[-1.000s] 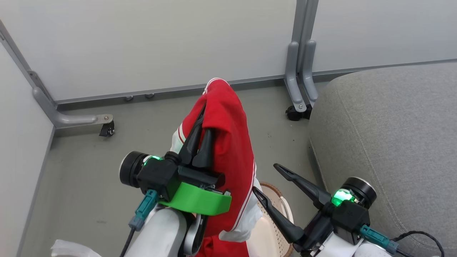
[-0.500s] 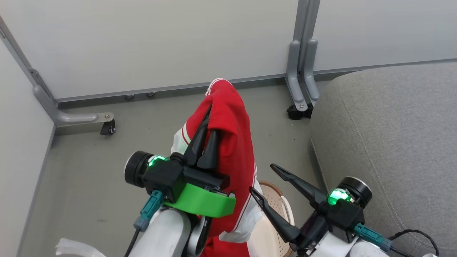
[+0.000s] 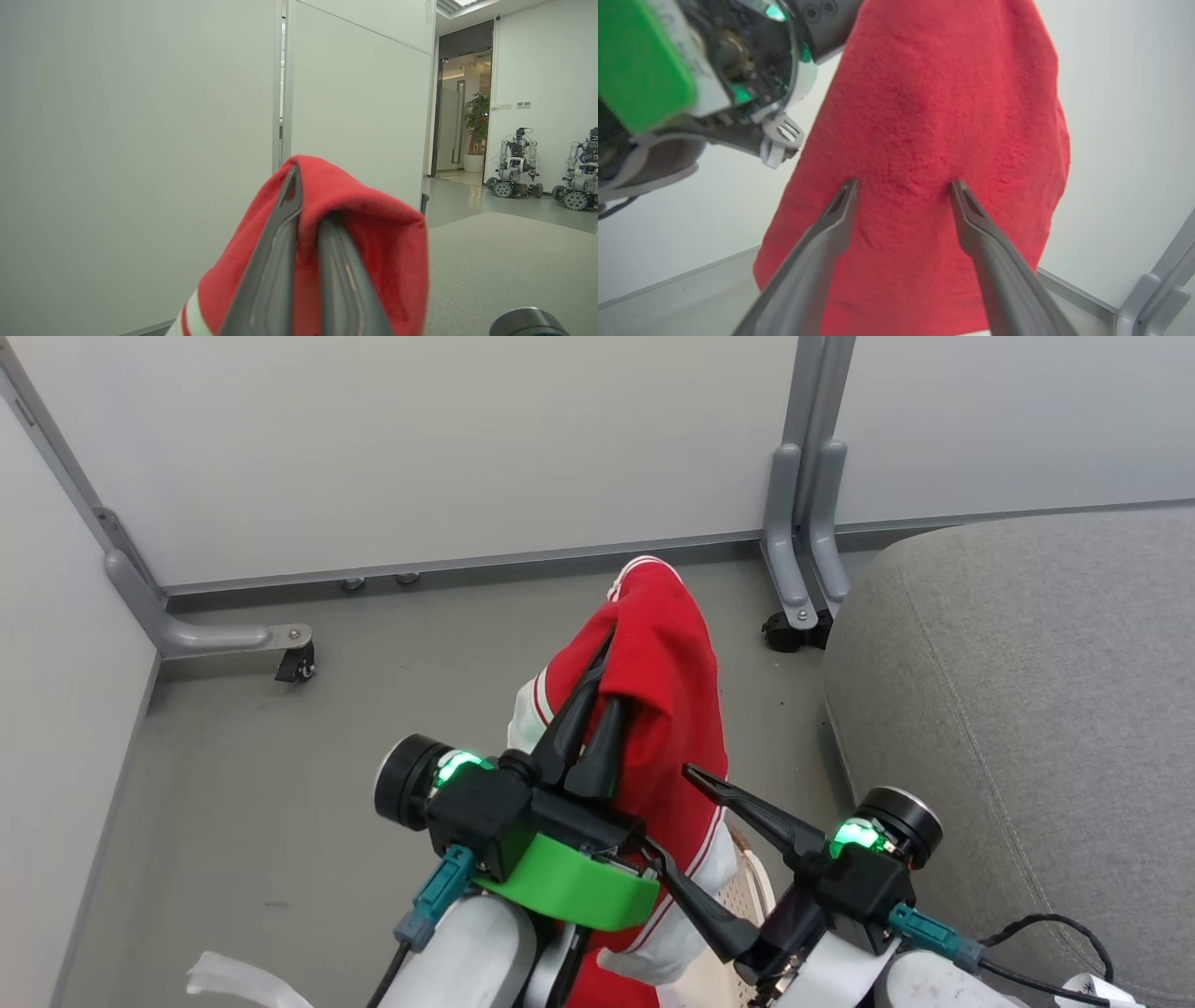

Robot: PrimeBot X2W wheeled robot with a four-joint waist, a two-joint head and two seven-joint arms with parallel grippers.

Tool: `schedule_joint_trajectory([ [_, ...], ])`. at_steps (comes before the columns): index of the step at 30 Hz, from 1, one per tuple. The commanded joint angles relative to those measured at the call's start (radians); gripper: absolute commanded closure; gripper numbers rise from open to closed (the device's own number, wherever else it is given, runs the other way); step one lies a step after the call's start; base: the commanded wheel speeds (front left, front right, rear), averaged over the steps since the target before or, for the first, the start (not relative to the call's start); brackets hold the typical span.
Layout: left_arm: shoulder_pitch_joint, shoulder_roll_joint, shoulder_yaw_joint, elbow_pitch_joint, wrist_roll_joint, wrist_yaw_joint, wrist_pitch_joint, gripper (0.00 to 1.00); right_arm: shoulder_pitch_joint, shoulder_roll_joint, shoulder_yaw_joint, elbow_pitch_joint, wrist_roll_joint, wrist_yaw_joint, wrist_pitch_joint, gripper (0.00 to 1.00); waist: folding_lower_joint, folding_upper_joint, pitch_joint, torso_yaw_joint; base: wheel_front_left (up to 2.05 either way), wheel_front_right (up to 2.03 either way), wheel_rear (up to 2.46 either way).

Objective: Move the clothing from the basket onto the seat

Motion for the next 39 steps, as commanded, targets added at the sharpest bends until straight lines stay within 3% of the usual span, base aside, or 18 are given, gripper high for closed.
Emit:
schedule_joint_trajectory([
  [1, -0.018, 0.003, -0.006, 0.001, -0.004, 0.000, 0.000, 1.00, -0.016, 0.004, 0.001, 0.010, 0.005, -0.002, 0.000, 0.00, 0.0000, 0.0000, -0.001, 0.003, 0.00, 0.00, 0.00],
  [39, -0.033, 0.003, -0.100, 0.031, -0.034, -0.003, 0.000, 1.00, -0.083, 0.127, -0.026, 0.204, 0.004, -0.002, 0.000, 0.00, 0.0000, 0.0000, 0.002, 0.022, 0.00, 0.00, 0.00],
])
